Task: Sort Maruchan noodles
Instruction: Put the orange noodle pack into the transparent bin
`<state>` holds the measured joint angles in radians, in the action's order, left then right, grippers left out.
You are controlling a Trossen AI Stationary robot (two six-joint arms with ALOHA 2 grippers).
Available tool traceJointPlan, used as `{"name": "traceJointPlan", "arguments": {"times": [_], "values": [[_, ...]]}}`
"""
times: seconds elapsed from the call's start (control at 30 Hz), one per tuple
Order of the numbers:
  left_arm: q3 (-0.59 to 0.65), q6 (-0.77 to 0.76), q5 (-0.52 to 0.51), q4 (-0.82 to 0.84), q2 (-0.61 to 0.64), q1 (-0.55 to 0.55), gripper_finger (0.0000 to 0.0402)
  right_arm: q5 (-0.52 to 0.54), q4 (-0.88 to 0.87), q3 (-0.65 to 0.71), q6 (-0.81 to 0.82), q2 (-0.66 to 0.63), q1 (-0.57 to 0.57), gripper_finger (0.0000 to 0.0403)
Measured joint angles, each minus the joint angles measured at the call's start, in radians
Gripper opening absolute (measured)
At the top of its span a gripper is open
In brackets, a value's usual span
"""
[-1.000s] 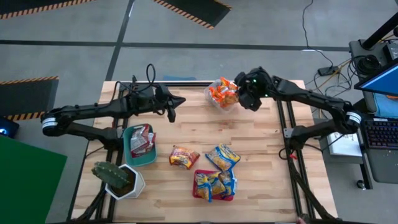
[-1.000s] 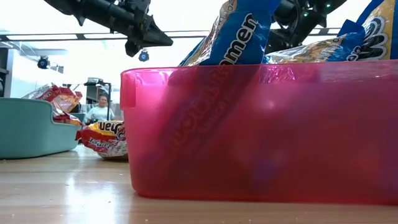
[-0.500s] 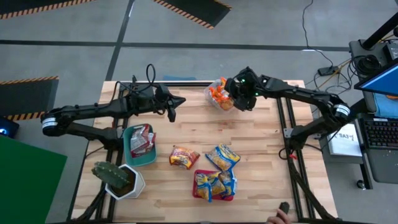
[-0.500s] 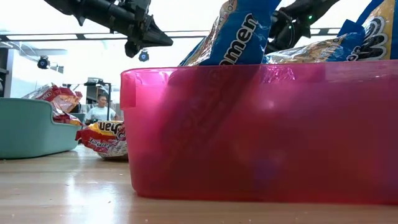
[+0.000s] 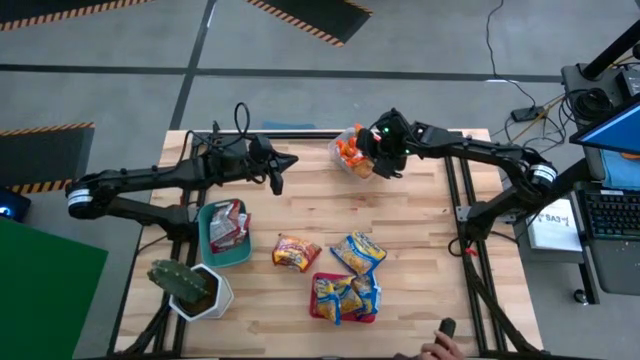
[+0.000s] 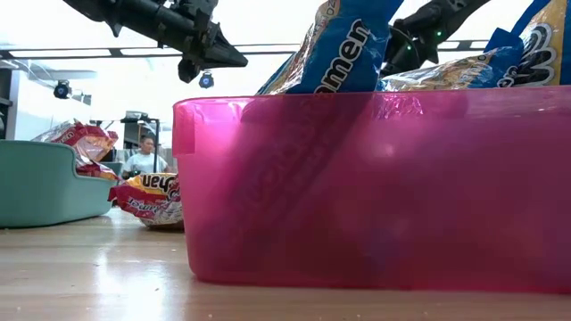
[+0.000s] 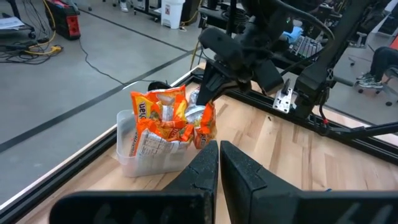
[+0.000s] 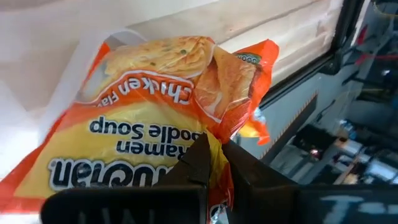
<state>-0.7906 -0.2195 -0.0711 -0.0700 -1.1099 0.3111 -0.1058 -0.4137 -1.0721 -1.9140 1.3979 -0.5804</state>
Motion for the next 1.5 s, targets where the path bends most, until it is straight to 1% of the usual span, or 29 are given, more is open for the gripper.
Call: {"name": "traceJointPlan", "arguments": {"times": [0.17, 0.27, 0.33, 0.47, 0.63, 0.8, 0.9, 0.97, 1.07, 1.13, 1.23, 1.3, 1.33, 1.4, 1.5], "values": [[0.0, 0.008, -0.021, 0.0, 0.0, 0.0, 0.0, 0.002, 0.003, 0.018, 0.06, 0.023, -0.003, 0.0011], [0.0, 0.008, -0.026, 0.0, 0.0, 0.001, 0.0, 0.006, 0.0, 0.026, 0.068, 0.039, -0.002, 0.0011], [0.0, 0.008, -0.026, 0.0, 0.0, 0.001, 0.0, 0.009, 0.001, 0.028, 0.109, 0.042, -0.002, 0.0015], [0.0, 0.008, -0.026, 0.0, 0.0, 0.001, 0.0, 0.013, 0.004, 0.028, 0.187, 0.041, -0.003, 0.003], [0.0, 0.008, -0.026, -0.001, 0.0, 0.001, 0.0, 0.021, 0.006, 0.029, 0.203, 0.018, -0.003, 0.0053], [0.0, 0.008, -0.026, -0.002, 0.0, 0.001, 0.0, 0.029, 0.008, 0.029, 0.297, 0.002, -0.003, 0.008], [0.0, 0.008, -0.025, -0.007, -0.001, 0.001, 0.0, 0.032, 0.008, 0.029, 0.301, -0.02, -0.002, 0.0092], [0.0, 0.008, -0.025, -0.011, -0.002, 0.001, 0.0, 0.048, 0.01, 0.029, 0.3, -0.046, 0.0, 0.0095], [0.0, 0.008, -0.025, -0.035, -0.002, 0.001, 0.0, 0.109, 0.01, 0.029, 0.304, -0.099, 0.003, 0.0094], [-0.001, 0.008, -0.025, -0.047, -0.002, 0.001, 0.0, 0.144, 0.005, 0.029, 0.336, -0.138, 0.005, 0.009], [-0.001, 0.008, -0.025, -0.056, -0.002, 0.001, 0.0, 0.159, 0.001, 0.029, 0.473, -0.192, 0.008, 0.0079], [-0.001, 0.008, -0.025, -0.059, -0.002, 0.002, 0.0, 0.159, -0.01, 0.029, 0.619, -0.215, 0.008, 0.0071], [-0.001, 0.008, -0.025, -0.058, -0.002, 0.002, 0.0, 0.159, -0.019, 0.029, 0.717, -0.224, 0.009, 0.0066], [-0.001, 0.008, -0.025, -0.058, -0.002, 0.004, 0.0, 0.159, -0.039, 0.029, 0.972, -0.243, 0.009, 0.0055], [-0.001, 0.008, -0.025, -0.058, -0.002, 0.006, 0.0, 0.158, -0.081, 0.029, 1.465, -0.258, 0.009, 0.0034]]}}
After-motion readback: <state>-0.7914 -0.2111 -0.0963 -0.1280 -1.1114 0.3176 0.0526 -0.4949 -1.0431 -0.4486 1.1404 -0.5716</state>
